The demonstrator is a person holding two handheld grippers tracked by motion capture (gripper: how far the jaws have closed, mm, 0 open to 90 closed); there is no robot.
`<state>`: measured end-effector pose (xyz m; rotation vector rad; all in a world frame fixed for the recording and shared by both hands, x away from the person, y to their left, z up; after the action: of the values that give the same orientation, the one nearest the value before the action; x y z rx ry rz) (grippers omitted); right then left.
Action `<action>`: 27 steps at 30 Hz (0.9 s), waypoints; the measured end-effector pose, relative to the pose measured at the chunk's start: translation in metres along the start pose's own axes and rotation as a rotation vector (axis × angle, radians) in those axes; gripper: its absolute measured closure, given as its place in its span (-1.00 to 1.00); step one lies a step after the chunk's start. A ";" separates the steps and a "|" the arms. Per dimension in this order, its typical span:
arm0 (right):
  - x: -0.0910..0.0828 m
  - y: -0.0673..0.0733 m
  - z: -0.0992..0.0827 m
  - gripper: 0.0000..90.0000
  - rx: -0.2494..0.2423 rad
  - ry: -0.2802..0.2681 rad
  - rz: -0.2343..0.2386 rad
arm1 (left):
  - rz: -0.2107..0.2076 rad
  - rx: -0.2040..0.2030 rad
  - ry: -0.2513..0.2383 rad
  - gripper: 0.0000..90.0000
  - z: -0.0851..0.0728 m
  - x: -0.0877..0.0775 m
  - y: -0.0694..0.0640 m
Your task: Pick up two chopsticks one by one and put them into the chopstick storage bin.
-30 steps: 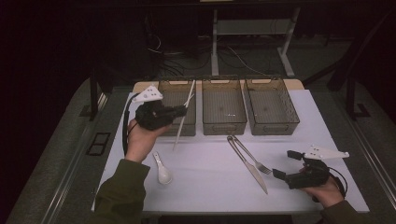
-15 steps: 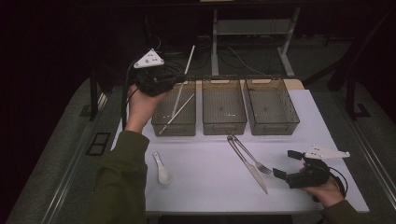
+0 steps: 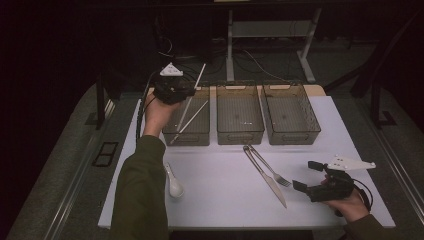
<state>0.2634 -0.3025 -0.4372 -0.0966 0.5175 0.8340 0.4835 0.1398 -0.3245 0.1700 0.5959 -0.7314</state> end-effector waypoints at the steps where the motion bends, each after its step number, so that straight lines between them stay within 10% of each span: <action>1: 0.000 0.000 0.000 -0.98 -0.001 0.000 0.000 | 0.005 -0.005 0.018 0.90 -0.004 0.002 0.002; 27: -0.001 0.000 0.000 -0.98 0.000 -0.007 0.002 | 0.117 -0.171 0.113 0.89 -0.038 0.033 0.032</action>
<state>0.2633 -0.3033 -0.4369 -0.0926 0.5113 0.8364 0.5072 0.1571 -0.3764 0.0875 0.7463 -0.5577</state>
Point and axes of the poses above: each handheld gripper's, and its own axes: x roughly forward along the jaws, z roughly out of its top, y roughly to its left, the point moved 2 cm from there along x, roughly forward along the jaws, and after that the axes turned 7 degrees about -x, right-handed, at the moved point
